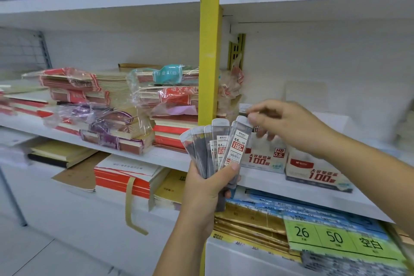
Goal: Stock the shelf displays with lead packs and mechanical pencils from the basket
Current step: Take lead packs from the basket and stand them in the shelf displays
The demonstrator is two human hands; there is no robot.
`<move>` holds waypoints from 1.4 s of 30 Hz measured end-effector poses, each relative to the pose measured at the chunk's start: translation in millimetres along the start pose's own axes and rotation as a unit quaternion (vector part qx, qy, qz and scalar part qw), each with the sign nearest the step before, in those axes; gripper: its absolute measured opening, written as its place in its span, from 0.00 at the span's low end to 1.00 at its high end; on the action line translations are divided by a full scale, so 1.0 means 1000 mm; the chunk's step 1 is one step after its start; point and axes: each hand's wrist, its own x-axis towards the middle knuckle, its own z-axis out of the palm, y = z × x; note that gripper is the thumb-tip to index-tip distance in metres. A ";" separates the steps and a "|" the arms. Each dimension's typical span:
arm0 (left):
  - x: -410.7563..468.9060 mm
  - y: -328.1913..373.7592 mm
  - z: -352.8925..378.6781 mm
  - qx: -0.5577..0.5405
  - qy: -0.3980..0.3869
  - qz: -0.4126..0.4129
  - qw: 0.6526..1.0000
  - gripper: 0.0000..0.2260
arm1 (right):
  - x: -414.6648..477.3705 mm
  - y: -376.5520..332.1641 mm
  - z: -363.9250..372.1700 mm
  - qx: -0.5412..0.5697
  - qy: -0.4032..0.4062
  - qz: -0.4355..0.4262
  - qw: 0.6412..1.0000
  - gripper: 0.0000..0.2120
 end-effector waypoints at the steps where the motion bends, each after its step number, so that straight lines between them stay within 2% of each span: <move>1: -0.001 0.001 0.002 0.003 -0.011 0.001 1.000 0.20 | -0.007 -0.003 0.005 0.077 -0.036 0.023 0.996 0.11; 3: -0.003 0.002 0.005 0.010 -0.027 0.001 1.000 0.18 | -0.014 -0.003 0.014 0.167 -0.051 0.051 0.983 0.16; 7: -0.007 0.004 0.008 0.008 -0.051 -0.003 0.999 0.26 | -0.018 0.000 0.019 0.228 -0.028 0.086 0.970 0.14; 10: -0.005 0.006 0.006 0.000 -0.063 -0.006 0.998 0.26 | -0.018 0.004 0.013 0.286 -0.013 0.111 0.952 0.12; 13: -0.003 0.002 0.002 -0.007 -0.045 -0.016 0.999 0.22 | -0.013 0.006 -0.004 0.219 0.065 0.103 0.968 0.12; 15: -0.001 -0.001 -0.001 -0.004 -0.025 -0.018 1.000 0.19 | -0.006 0.007 -0.019 0.184 0.158 0.064 0.968 0.11; 17: 0.002 -0.003 -0.003 0.000 -0.008 -0.010 1.000 0.17 | 0.000 0.008 -0.031 0.112 0.208 0.014 0.972 0.11; 21: 0.004 -0.002 -0.005 0.005 0.026 0.013 1.000 0.18 | 0.013 0.017 -0.029 -0.087 0.160 -0.044 0.982 0.10; 26: 0.006 -0.002 -0.007 0.013 0.051 0.017 0.998 0.15 | 0.027 0.030 -0.017 -0.227 0.097 -0.055 0.968 0.11; 30: 0.006 -0.002 -0.009 0.019 0.060 0.011 0.998 0.16 | 0.039 0.035 -0.017 -0.203 0.098 -0.022 0.974 0.17; 32: 0.006 -0.002 -0.010 0.023 0.061 0.007 0.998 0.16 | 0.044 0.036 -0.017 -0.222 0.110 -0.040 0.968 0.15; 36: 0.005 0.000 -0.007 0.035 0.051 0.001 0.998 0.21 | 0.048 0.042 -0.012 -0.330 0.091 -0.051 0.938 0.08; 38: 0.004 0.002 -0.004 0.039 0.048 -0.003 0.998 0.27 | 0.047 0.046 -0.012 -0.352 0.083 -0.029 0.932 0.10; 40: 0.003 0.001 -0.003 0.041 0.043 -0.006 0.998 0.25 | 0.042 0.046 -0.014 -0.341 0.101 -0.027 0.934 0.12; 42: 0.003 0.001 -0.003 0.042 0.036 -0.006 0.998 0.21 | 0.030 0.040 -0.014 -0.305 0.146 -0.062 0.939 0.12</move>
